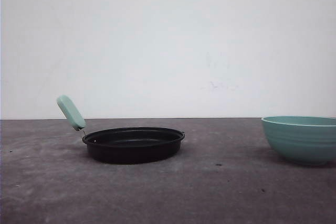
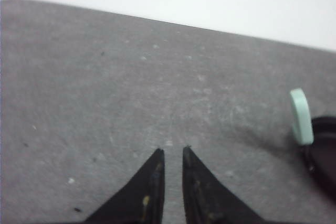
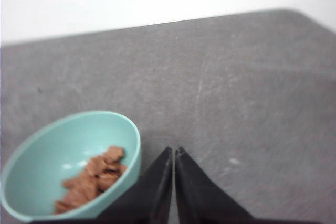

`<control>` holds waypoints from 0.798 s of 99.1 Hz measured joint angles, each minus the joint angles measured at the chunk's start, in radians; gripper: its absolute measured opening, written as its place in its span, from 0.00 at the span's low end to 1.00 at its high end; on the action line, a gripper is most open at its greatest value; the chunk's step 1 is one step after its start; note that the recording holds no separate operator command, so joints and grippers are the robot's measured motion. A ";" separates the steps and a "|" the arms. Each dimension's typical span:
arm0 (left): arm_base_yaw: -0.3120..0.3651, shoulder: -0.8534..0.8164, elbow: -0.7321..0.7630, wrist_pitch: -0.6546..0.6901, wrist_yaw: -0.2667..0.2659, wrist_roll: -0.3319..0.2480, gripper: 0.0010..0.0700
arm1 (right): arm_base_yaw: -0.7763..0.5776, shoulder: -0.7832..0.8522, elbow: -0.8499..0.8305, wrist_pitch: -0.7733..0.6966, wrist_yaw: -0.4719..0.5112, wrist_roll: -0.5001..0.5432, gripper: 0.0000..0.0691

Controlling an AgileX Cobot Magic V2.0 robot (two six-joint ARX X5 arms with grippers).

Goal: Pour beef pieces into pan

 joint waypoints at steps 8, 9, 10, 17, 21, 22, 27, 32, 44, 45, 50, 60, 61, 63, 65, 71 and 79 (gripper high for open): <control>0.000 0.000 0.000 0.000 0.003 -0.039 0.04 | 0.000 0.000 0.000 0.015 0.000 0.058 0.01; 0.000 0.000 0.000 0.000 0.005 -0.044 0.04 | 0.000 0.000 -0.001 0.021 0.000 0.065 0.01; 0.000 0.000 0.000 0.000 0.005 -0.051 0.04 | 0.000 0.000 0.000 0.026 0.000 0.073 0.01; 0.000 0.000 0.000 0.005 0.010 -0.109 0.03 | 0.000 0.000 -0.001 0.080 0.000 0.126 0.01; 0.000 0.000 0.000 0.016 0.018 -0.140 0.03 | 0.000 0.000 0.000 0.117 0.000 0.157 0.01; 0.000 0.000 0.000 0.020 0.022 -0.145 0.02 | 0.000 0.000 0.000 0.127 0.000 0.164 0.01; 0.000 0.000 0.000 0.044 0.044 -0.171 0.02 | 0.000 0.000 0.000 0.173 -0.008 0.205 0.01; 0.000 0.000 0.002 0.050 0.062 -0.190 0.02 | 0.000 0.000 0.004 0.192 -0.018 0.249 0.01; 0.000 0.022 0.055 0.029 0.089 -0.217 0.02 | 0.000 0.034 0.066 0.153 -0.019 0.327 0.01; 0.000 0.026 0.064 0.028 0.089 -0.219 0.02 | 0.000 0.040 0.076 0.148 -0.019 0.330 0.01; 0.000 0.048 0.117 0.031 0.090 -0.220 0.02 | 0.000 0.077 0.130 0.136 -0.019 0.344 0.01; 0.000 0.105 0.234 0.051 0.090 -0.213 0.02 | 0.000 0.163 0.257 0.090 -0.024 0.339 0.01; 0.000 0.113 0.246 0.052 0.090 -0.211 0.02 | 0.000 0.173 0.270 0.084 -0.025 0.334 0.01; 0.000 0.130 0.268 0.052 0.092 -0.205 0.02 | 0.000 0.193 0.298 0.070 -0.029 0.323 0.01; 0.000 0.148 0.290 0.051 0.094 -0.196 0.02 | 0.000 0.214 0.327 0.055 -0.034 0.308 0.01; 0.000 0.203 0.346 0.045 0.115 -0.167 0.03 | 0.000 0.280 0.412 0.008 -0.051 0.249 0.01; -0.002 0.266 0.397 0.046 0.163 -0.132 0.15 | 0.000 0.357 0.517 -0.053 -0.077 0.158 0.18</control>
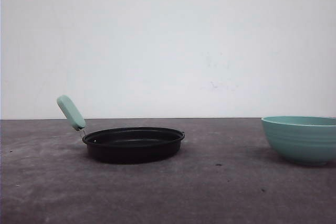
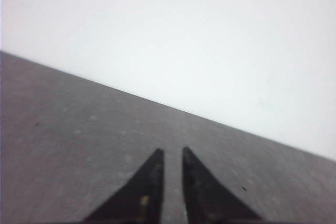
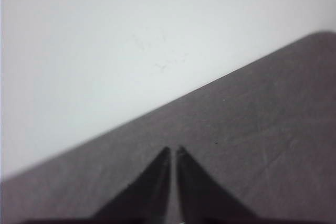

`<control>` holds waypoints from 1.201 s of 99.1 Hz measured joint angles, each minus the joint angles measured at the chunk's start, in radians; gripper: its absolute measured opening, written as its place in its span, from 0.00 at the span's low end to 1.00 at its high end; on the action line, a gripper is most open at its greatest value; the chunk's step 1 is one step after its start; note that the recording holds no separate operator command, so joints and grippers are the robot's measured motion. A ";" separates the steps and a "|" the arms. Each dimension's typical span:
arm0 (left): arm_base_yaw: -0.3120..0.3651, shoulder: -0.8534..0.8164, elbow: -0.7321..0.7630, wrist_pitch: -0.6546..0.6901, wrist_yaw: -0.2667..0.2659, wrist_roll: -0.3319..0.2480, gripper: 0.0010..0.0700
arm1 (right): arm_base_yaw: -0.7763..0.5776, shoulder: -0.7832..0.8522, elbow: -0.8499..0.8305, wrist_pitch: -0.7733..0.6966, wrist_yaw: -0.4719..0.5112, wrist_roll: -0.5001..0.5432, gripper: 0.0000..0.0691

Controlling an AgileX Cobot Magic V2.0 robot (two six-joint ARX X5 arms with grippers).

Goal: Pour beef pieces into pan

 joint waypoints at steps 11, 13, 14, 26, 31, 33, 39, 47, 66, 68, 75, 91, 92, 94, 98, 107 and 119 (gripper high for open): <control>-0.003 0.061 0.016 0.021 0.065 0.024 0.58 | 0.000 0.071 0.090 -0.041 -0.029 -0.072 0.63; -0.005 0.070 0.016 0.021 0.077 0.026 0.62 | 0.000 0.078 0.097 -0.041 -0.035 -0.080 0.68; -0.006 0.075 0.016 0.021 0.083 0.027 0.64 | 0.000 0.081 0.100 -0.041 -0.038 -0.084 0.70; -0.033 0.136 0.016 0.021 0.107 0.016 0.71 | 0.001 0.092 0.103 -0.056 -0.047 -0.109 0.77; -0.050 0.166 0.016 0.021 0.107 0.010 0.71 | 0.001 0.092 0.103 -0.056 -0.047 -0.114 0.77; -0.058 0.180 0.016 0.023 0.107 0.008 0.72 | 0.001 0.091 0.103 -0.055 -0.047 -0.115 0.77; -0.084 0.227 0.016 0.045 0.107 0.003 0.72 | 0.001 0.091 0.103 -0.055 -0.047 -0.116 0.78; -0.117 0.308 0.014 0.094 0.106 -0.001 0.72 | 0.001 0.091 0.103 -0.055 -0.047 -0.119 0.78; -0.186 0.583 0.008 0.225 0.103 -0.005 0.72 | 0.001 0.091 0.103 -0.056 -0.047 -0.119 0.78; -0.190 0.613 0.007 0.245 0.103 -0.005 0.72 | 0.001 0.091 0.103 -0.055 -0.047 -0.120 0.78; -0.204 0.725 0.006 0.325 0.103 -0.008 0.72 | 0.001 0.091 0.103 -0.055 -0.047 -0.121 0.78; -0.208 0.942 0.006 0.508 0.102 -0.016 0.72 | 0.001 0.091 0.103 -0.056 -0.047 -0.121 0.78; -0.208 0.954 0.006 0.519 0.102 -0.016 0.72 | 0.001 0.091 0.103 -0.056 -0.047 -0.121 0.78; -0.208 0.976 0.006 0.541 0.102 -0.017 0.72 | 0.001 0.091 0.103 -0.058 -0.047 -0.121 0.78; -0.208 1.017 0.006 0.586 0.101 -0.019 0.72 | 0.001 0.091 0.103 -0.060 -0.047 -0.121 0.78; -0.208 1.092 0.010 0.661 0.100 -0.027 0.72 | 0.001 0.091 0.103 -0.064 -0.047 -0.121 0.78; -0.208 1.183 0.066 0.671 0.100 -0.032 0.72 | 0.001 0.091 0.103 -0.067 -0.047 -0.122 0.78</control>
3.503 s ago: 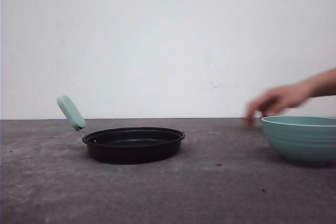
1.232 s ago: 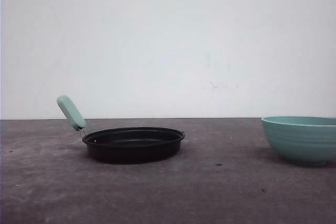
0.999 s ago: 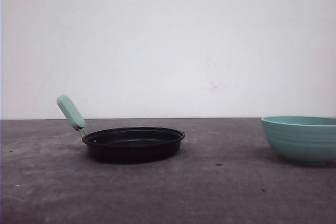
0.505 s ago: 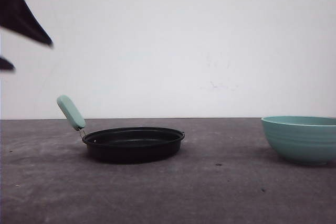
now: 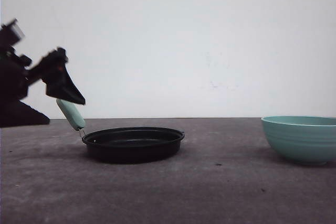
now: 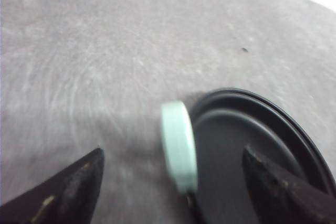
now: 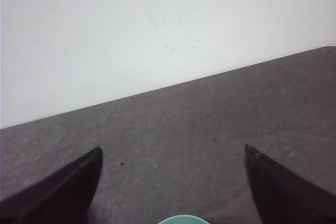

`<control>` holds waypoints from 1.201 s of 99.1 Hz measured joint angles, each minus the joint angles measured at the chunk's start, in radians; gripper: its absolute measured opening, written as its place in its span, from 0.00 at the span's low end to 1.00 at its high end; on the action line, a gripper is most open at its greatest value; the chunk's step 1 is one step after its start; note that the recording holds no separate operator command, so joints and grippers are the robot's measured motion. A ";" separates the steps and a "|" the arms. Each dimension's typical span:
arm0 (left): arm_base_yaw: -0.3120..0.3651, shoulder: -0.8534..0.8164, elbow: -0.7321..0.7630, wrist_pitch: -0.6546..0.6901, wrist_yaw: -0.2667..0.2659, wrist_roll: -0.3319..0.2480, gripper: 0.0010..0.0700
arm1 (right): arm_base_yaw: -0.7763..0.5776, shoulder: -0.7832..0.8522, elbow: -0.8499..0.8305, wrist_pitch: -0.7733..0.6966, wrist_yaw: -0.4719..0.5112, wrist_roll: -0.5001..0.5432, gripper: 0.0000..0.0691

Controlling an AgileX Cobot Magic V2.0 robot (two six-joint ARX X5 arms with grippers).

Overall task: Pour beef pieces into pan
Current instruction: 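Reach the left gripper down to the pan's pale green handle and grasp, then lift the black pan with the left gripper and raise it high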

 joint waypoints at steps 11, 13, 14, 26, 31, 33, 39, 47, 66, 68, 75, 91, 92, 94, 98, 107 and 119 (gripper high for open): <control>-0.001 0.055 0.071 -0.010 0.000 -0.002 0.72 | 0.000 0.000 0.000 -0.001 0.000 0.000 0.78; -0.002 0.064 0.085 -0.017 0.000 -0.002 0.72 | 0.000 0.000 0.000 -0.001 0.000 0.000 0.78; -0.002 0.070 0.092 -0.019 0.000 -0.002 0.72 | 0.000 0.000 0.000 -0.001 0.000 0.000 0.78; -0.004 0.122 0.157 -0.087 0.000 -0.002 0.66 | 0.000 0.000 0.000 -0.002 0.000 0.000 0.78; -0.004 0.132 0.171 -0.117 0.000 -0.002 0.63 | 0.000 0.000 0.000 -0.002 0.000 0.000 0.78; -0.004 0.135 0.172 -0.123 0.000 -0.002 0.62 | 0.000 0.000 0.000 -0.002 0.000 0.000 0.78; -0.004 0.135 0.172 -0.139 0.001 -0.002 0.60 | 0.000 0.000 0.000 -0.002 0.000 0.000 0.78; -0.004 0.135 0.172 -0.152 0.000 -0.002 0.60 | 0.000 0.000 0.000 -0.002 0.000 0.000 0.78; -0.004 0.135 0.172 -0.161 0.010 -0.002 0.24 | 0.000 0.000 0.000 -0.002 0.000 0.000 0.78; -0.004 0.135 0.172 -0.160 0.014 -0.003 0.19 | 0.000 0.000 0.000 -0.002 0.000 0.000 0.78; -0.005 0.135 0.172 -0.154 0.036 -0.008 0.08 | 0.000 0.000 0.000 -0.002 0.000 0.000 0.78; -0.005 0.113 0.172 -0.178 0.051 -0.014 0.07 | 0.000 0.000 0.000 -0.019 0.000 0.000 0.78; -0.005 0.108 0.172 -0.183 0.052 -0.013 0.07 | 0.000 0.000 0.000 -0.021 0.000 0.000 0.78; -0.005 0.098 0.172 -0.192 0.053 -0.013 0.07 | 0.000 0.000 0.000 -0.026 0.000 0.000 0.78; -0.005 0.071 0.172 -0.210 0.056 -0.013 0.07 | 0.000 0.004 0.000 -0.036 0.000 0.000 0.77; -0.005 -0.029 0.172 -0.257 0.058 -0.012 0.07 | 0.000 0.028 0.000 -0.058 0.000 0.001 0.69; -0.005 -0.219 0.172 -0.332 0.069 -0.010 0.07 | 0.000 0.104 0.000 -0.091 0.000 0.001 0.61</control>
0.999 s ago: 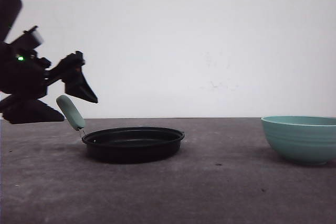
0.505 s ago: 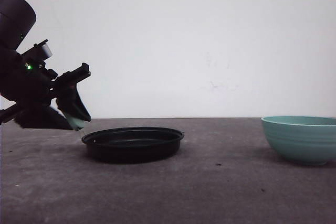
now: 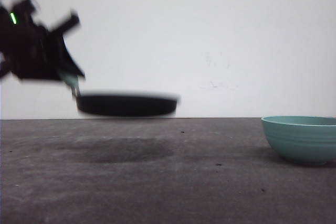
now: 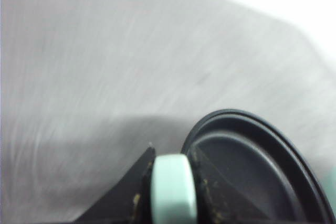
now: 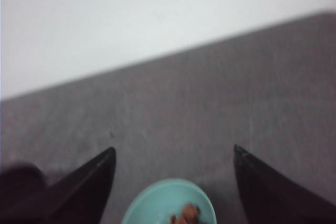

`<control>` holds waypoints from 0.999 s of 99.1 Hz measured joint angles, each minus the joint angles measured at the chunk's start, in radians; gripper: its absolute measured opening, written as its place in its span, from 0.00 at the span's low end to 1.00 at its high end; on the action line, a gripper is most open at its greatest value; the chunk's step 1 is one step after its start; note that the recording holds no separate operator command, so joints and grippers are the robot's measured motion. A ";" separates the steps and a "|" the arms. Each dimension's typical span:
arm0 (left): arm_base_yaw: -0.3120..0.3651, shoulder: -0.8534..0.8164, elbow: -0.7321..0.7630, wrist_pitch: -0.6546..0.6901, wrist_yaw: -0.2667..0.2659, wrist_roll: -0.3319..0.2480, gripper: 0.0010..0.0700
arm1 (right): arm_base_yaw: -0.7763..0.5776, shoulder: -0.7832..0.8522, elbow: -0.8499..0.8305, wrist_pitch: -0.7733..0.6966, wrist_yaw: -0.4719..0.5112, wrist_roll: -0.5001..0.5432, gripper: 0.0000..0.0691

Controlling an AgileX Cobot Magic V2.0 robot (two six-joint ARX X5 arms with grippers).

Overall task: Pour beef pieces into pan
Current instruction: 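Lift the black pan with the left gripper and raise it high, then grasp the rim of the green bowl with the right gripper and lift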

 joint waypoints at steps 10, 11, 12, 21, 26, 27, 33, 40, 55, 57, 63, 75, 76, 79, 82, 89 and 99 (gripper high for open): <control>0.000 -0.150 0.000 -0.096 0.029 -0.003 0.07 | 0.000 0.096 0.000 -0.010 0.000 0.000 0.60; 0.000 -0.165 0.000 -0.107 0.031 -0.004 0.07 | 0.000 0.107 0.000 -0.010 0.000 0.000 0.60; 0.000 -0.179 0.000 -0.118 0.034 -0.005 0.07 | 0.000 0.118 0.000 -0.011 0.000 0.000 0.60; -0.004 -0.304 0.000 -0.216 0.053 -0.017 0.07 | 0.000 0.230 0.000 -0.015 -0.004 0.000 0.59; -0.011 -0.371 0.000 -0.262 0.056 -0.019 0.07 | 0.000 0.288 0.000 -0.014 -0.013 0.000 0.59; -0.013 -0.384 0.000 -0.270 0.056 -0.019 0.07 | 0.000 0.300 0.000 -0.013 -0.016 0.000 0.59; -0.024 -0.457 0.000 -0.318 0.061 -0.021 0.07 | 0.000 0.371 0.000 -0.004 -0.042 0.000 0.59; -0.031 -0.527 0.000 -0.367 0.069 -0.022 0.07 | 0.000 0.452 0.000 0.026 -0.076 0.000 0.59; -0.031 -0.627 0.000 -0.449 0.068 -0.022 0.07 | 0.000 0.588 0.000 0.076 -0.104 0.000 0.59; -0.030 -0.639 0.000 -0.461 0.068 -0.022 0.07 | 0.000 0.603 0.000 0.081 -0.104 0.000 0.59; -0.030 -0.663 0.000 -0.488 0.069 -0.022 0.07 | 0.000 0.639 0.000 0.102 -0.104 0.000 0.59; -0.030 -0.698 0.000 -0.523 0.069 -0.022 0.07 | 0.000 0.697 0.000 0.143 -0.104 0.000 0.59; -0.030 -0.701 0.000 -0.524 0.069 -0.022 0.07 | 0.000 0.701 0.000 0.145 -0.104 0.000 0.59; -0.030 -0.706 0.000 -0.528 0.069 -0.022 0.07 | 0.000 0.717 0.000 0.154 -0.103 0.000 0.58; -0.030 -0.712 0.000 -0.533 0.069 -0.022 0.07 | 0.000 0.731 0.000 0.161 -0.102 0.000 0.55; -0.030 -0.723 0.000 -0.549 0.069 -0.022 0.07 | 0.000 0.762 0.000 0.173 -0.101 0.000 0.46; -0.030 -0.734 0.000 -0.567 0.069 -0.022 0.07 | 0.000 0.797 0.000 0.179 -0.101 0.000 0.35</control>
